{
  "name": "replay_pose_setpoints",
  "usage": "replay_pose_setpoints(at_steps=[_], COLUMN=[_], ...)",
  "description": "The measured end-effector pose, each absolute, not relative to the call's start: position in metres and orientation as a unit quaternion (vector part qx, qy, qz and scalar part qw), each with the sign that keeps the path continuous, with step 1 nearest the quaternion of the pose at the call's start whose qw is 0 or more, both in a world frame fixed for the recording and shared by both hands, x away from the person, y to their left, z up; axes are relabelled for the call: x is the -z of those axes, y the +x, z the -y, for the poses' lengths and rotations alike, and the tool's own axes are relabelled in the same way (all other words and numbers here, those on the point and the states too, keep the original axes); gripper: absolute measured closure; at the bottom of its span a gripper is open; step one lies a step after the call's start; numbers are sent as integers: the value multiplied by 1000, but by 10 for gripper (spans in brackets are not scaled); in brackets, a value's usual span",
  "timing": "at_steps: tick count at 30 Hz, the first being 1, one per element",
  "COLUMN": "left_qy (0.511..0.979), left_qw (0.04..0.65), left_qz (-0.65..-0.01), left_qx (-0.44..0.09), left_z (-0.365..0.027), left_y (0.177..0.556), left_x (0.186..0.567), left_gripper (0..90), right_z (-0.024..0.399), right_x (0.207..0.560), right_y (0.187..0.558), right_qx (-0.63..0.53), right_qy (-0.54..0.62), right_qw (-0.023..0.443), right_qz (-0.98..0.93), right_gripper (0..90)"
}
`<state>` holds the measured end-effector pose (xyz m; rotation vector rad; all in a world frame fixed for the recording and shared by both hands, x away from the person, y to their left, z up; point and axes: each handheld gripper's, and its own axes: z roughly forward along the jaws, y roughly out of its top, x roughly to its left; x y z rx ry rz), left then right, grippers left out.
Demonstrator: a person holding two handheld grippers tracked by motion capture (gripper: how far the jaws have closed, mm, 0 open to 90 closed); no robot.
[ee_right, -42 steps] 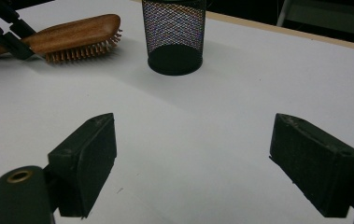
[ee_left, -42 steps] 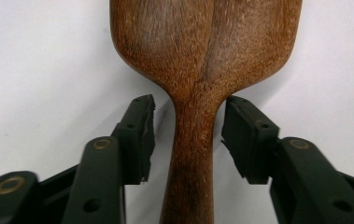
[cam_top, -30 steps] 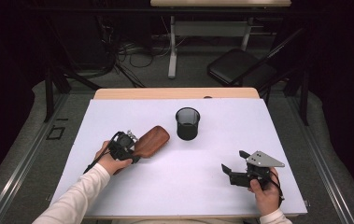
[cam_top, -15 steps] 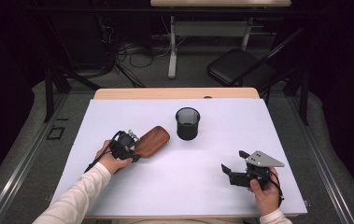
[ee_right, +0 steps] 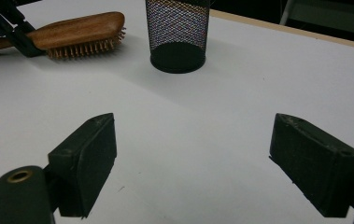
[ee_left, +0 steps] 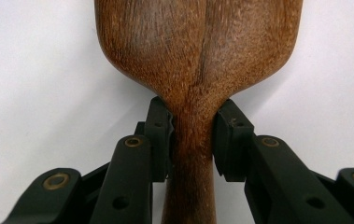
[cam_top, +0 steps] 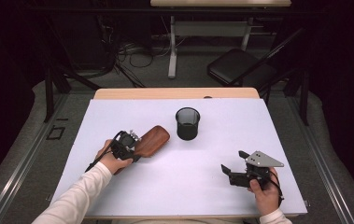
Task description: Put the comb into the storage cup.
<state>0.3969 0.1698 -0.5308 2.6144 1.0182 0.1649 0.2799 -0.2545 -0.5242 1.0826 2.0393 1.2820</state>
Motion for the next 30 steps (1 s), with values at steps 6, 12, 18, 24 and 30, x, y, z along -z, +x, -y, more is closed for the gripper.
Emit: replay_pose_setpoints(at_steps=[6, 12, 18, 24, 30], left_qy=[917, 919, 919, 917, 917], left_qw=[166, 164, 163, 171, 173], left_qz=[-357, -354, -353, -355, -354], left_qx=[-56, -59, -61, -63, -60], left_z=[-170, -170, -169, -170, -171], left_y=[397, 396, 396, 395, 395], left_x=[531, 531, 530, 530, 530], left_gripper=[705, 709, 712, 713, 715], right_z=[255, 255, 255, 255, 255], right_x=[525, 525, 525, 525, 525], right_y=[280, 280, 280, 280, 281], right_qx=[-470, -470, -469, -469, -469], right_qy=[396, 396, 396, 396, 396], right_qw=[249, 249, 250, 250, 250], right_qz=[-749, -749, -749, -749, -748], right_gripper=[145, 145, 145, 145, 145])
